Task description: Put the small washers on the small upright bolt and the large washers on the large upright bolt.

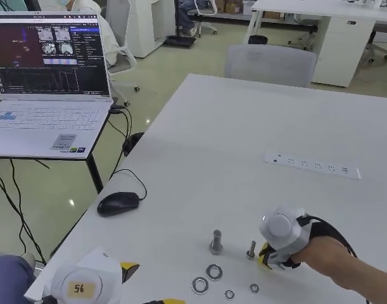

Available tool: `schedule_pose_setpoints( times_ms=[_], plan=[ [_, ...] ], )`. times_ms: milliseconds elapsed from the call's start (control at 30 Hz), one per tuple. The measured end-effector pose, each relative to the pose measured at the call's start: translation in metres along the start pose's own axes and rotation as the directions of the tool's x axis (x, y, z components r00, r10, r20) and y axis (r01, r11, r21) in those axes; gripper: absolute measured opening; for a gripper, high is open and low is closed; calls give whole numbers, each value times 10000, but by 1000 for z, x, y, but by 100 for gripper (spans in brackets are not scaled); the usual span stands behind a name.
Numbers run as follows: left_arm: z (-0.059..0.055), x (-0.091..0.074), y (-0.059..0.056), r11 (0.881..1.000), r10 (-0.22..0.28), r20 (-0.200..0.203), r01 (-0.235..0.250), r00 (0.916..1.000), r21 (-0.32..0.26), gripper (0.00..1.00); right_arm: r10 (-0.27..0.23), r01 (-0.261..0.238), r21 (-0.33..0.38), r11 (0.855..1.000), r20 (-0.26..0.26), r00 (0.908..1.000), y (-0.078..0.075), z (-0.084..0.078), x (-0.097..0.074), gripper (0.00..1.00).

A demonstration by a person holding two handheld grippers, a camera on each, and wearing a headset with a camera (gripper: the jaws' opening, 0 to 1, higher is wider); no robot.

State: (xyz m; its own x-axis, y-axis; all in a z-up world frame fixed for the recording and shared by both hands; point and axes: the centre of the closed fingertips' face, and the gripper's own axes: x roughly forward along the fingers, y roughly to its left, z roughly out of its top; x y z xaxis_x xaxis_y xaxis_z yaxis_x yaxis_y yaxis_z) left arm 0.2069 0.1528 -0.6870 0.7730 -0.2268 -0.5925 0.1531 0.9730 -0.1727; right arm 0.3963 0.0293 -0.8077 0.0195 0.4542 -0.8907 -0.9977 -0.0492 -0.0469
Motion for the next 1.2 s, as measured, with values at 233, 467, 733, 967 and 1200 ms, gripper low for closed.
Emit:
schedule_pose_setpoints(
  times_ms=[233,467,733,967,1200],
  plan=[
    [-4,17,-15,9979,-628,-172,631,9979,173,67,105,-115,161,9998,609,9981,25,3,-14,13],
    [7,29,-25,9891,-1331,-153,1338,9910,618,67,409,-420,254,9988,411,9983,46,-15,-6,17],
    [4,33,-22,9816,-1756,-251,1770,9841,710,67,557,-561,143,9983,317,9979,57,-15,6,19],
    [5,29,-19,9813,-1793,-156,1800,9837,681,67,604,-609,199,9979,247,9979,57,-12,8,19],
    [2,29,-16,9818,-1795,-98,1798,9837,610,67,621,-623,78,9980,207,9979,57,-14,9,19]
  ],
)
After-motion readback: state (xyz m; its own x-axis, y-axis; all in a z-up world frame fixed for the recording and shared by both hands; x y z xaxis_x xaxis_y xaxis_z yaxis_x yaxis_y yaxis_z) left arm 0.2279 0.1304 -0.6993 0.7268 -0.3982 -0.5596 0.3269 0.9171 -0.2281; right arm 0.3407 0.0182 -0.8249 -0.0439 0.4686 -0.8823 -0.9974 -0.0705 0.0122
